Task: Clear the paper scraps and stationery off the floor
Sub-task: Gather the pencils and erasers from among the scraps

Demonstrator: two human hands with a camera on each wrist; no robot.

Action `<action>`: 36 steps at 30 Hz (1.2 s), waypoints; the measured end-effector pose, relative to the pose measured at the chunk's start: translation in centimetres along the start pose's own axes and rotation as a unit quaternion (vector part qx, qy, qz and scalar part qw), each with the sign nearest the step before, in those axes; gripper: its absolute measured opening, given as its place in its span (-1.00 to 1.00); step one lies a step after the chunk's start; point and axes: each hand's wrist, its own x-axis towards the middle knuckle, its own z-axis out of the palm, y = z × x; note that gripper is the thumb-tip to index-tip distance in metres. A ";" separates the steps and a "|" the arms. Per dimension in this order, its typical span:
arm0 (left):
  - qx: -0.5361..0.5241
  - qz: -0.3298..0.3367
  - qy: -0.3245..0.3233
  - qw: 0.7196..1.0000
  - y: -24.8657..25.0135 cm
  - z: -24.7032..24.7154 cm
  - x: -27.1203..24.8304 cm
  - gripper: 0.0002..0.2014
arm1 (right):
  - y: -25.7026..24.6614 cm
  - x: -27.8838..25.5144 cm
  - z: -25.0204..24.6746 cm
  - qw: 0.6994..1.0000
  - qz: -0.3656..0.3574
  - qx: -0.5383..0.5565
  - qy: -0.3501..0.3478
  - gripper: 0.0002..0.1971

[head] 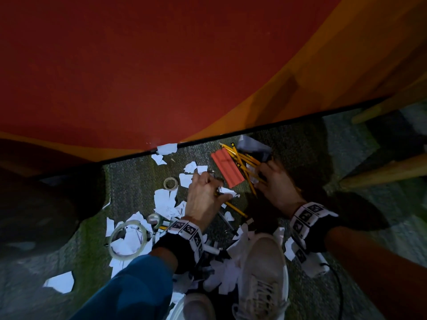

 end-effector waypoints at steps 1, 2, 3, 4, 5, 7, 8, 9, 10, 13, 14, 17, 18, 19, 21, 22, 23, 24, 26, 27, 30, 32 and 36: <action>0.001 -0.003 0.004 1.000 0.3 0.0 0.1 -0.55 | 0.0 0.0 0.0 1.000 -0.021 -0.007 0.005 -0.71; 0.008 0.000 0.003 1.000 0.5 0.0 0.3 -0.57 | 0.1 0.0 0.1 0.999 -0.042 -0.014 0.009 -0.72; 0.018 0.008 -0.004 1.000 0.7 0.1 0.4 -0.59 | 0.2 -0.1 0.2 0.998 -0.062 -0.015 0.015 -0.74; 0.030 0.013 -0.015 0.999 0.9 0.1 0.5 -0.60 | 0.3 -0.2 0.2 0.996 -0.080 -0.013 0.024 -0.75; 0.038 0.015 -0.027 0.999 1.0 0.1 0.6 -0.60 | 0.4 -0.3 0.1 0.995 -0.093 -0.012 0.031 -0.77; 0.048 0.009 -0.040 0.998 1.0 0.3 0.8 -0.62 | 0.2 -0.3 -0.3 0.993 -0.109 -0.025 0.028 -0.79; 0.048 0.006 -0.041 0.998 0.9 0.4 0.8 -0.64 | 0.1 -0.3 -0.4 0.992 -0.119 -0.039 0.027 -0.81; 0.046 0.004 -0.040 0.998 0.9 0.6 0.9 -0.67 | 0.1 -0.2 -0.4 0.990 -0.131 -0.053 0.029 -0.85; 0.041 0.004 -0.037 0.998 0.8 0.7 0.9 -0.69 | 0.1 -0.1 -0.5 0.987 -0.142 -0.066 0.033 -0.88; 0.014 -0.003 -0.031 0.999 0.6 1.1 1.1 -0.74 | 0.2 0.1 -0.3 0.982 -0.164 -0.081 0.046 -0.91; -0.003 -0.010 -0.030 0.999 0.5 1.2 1.2 -0.76 | 0.4 0.1 -0.1 0.981 -0.166 -0.085 0.049 -0.92; -0.048 -0.013 -0.030 0.998 0.3 1.3 1.4 -0.85 | 0.0 0.3 0.0 0.982 -0.161 -0.087 0.047 -0.86; -0.058 -0.011 -0.032 0.998 0.1 1.3 1.5 -0.87 | -0.3 0.4 -0.1 0.982 -0.164 -0.083 0.043 -0.85; -0.075 -0.013 -0.032 0.997 0.0 1.3 1.5 -0.89 | -0.8 0.4 -0.4 0.982 -0.166 -0.082 0.034 -0.85; -0.138 -0.012 -0.018 0.990 -0.3 0.8 1.4 -0.91 | -1.1 0.1 -0.6 0.985 -0.155 -0.073 0.020 -0.89; -0.167 0.000 -0.004 0.986 -0.5 0.5 1.2 -0.89 | -1.1 0.0 -0.7 0.989 -0.133 -0.056 0.008 -0.88; -0.189 0.011 0.006 0.982 -0.6 0.2 1.1 -0.86 | -0.9 -0.2 -0.8 0.993 -0.109 -0.042 -0.011 -0.78; -0.204 0.017 0.008 0.979 -0.5 -0.1 0.9 -0.84 | -0.7 -0.2 -0.8 0.995 -0.092 -0.041 -0.024 -0.68; -0.214 0.028 -0.009 0.976 0.1 -0.4 0.4 -0.85 | -0.6 -0.1 -0.8 0.994 -0.083 -0.065 -0.038 -0.63; -0.209 0.039 -0.027 0.977 0.5 -0.3 0.2 -0.86 | -0.8 -0.1 -0.9 0.993 -0.084 -0.076 -0.043 -0.68; -0.146 0.062 -0.085 0.984 1.3 0.8 -0.1 -0.86 | -1.3 0.1 -0.7 0.990 -0.091 -0.107 -0.023 -0.81; -0.097 0.055 -0.096 0.989 1.4 1.4 0.0 -0.82 | -1.3 0.2 -0.3 0.993 -0.074 -0.092 -0.031 -0.89; -0.032 0.069 -0.084 0.994 1.6 2.1 0.2 -0.76 | -1.6 0.0 -0.3 0.988 -0.112 -0.102 0.012 -0.89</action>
